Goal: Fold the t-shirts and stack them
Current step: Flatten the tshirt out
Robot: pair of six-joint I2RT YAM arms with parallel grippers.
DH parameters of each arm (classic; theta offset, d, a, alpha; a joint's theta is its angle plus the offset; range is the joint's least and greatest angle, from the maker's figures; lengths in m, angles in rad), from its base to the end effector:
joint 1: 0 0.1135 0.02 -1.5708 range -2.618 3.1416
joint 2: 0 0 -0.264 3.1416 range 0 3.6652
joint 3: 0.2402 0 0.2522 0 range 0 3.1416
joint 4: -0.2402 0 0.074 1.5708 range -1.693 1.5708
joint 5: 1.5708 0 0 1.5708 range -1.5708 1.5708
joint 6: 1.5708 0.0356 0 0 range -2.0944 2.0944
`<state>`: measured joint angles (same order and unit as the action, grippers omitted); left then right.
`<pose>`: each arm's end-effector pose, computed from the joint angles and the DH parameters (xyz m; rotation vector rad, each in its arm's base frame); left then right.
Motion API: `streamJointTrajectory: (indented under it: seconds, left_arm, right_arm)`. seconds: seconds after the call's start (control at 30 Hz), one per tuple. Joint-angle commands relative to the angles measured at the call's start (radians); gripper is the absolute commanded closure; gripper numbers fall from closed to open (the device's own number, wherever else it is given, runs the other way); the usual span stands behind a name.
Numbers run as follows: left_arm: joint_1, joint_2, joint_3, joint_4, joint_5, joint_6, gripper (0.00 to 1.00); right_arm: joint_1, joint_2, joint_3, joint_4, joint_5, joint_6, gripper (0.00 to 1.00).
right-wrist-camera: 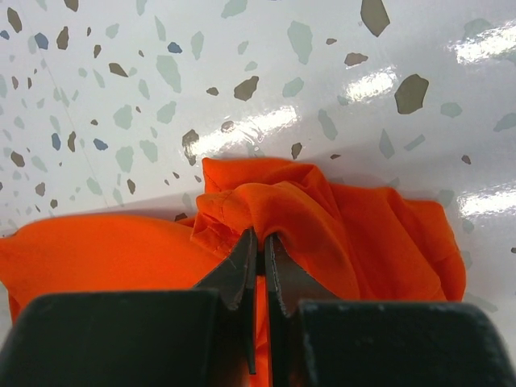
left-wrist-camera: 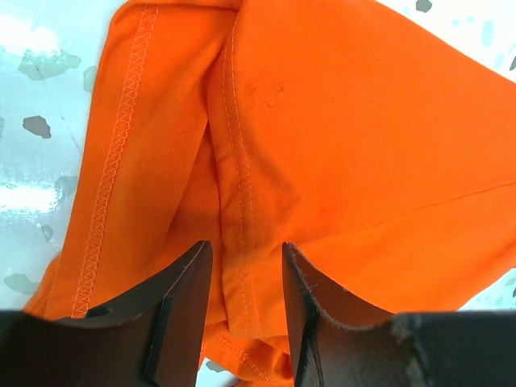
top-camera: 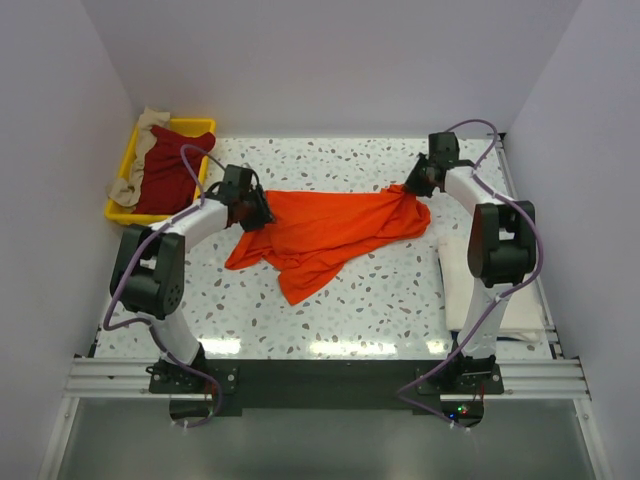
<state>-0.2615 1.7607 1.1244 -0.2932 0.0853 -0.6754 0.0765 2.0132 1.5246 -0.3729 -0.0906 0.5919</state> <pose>0.3547 -0.0981 0.1877 -0.4914 2.5175 -0.4823 0.4472 0.0375 0.2070 0.5894 2.3988 0.4057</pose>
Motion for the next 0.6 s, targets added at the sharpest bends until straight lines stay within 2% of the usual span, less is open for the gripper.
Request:
streamJointTrajectory:
  seconds: [0.0,0.57]
  left_arm:
    - [-0.005,0.008,0.000,0.037,-0.025,-0.021,0.55]
    - [-0.038,0.049,-0.005,0.088,0.017,-0.041,0.57]
  right_arm:
    - [-0.009,-0.018,0.003,0.042,-0.020,0.012,1.00]
    - [-0.023,-0.014,-0.006,0.051,-0.040,0.022,1.00]
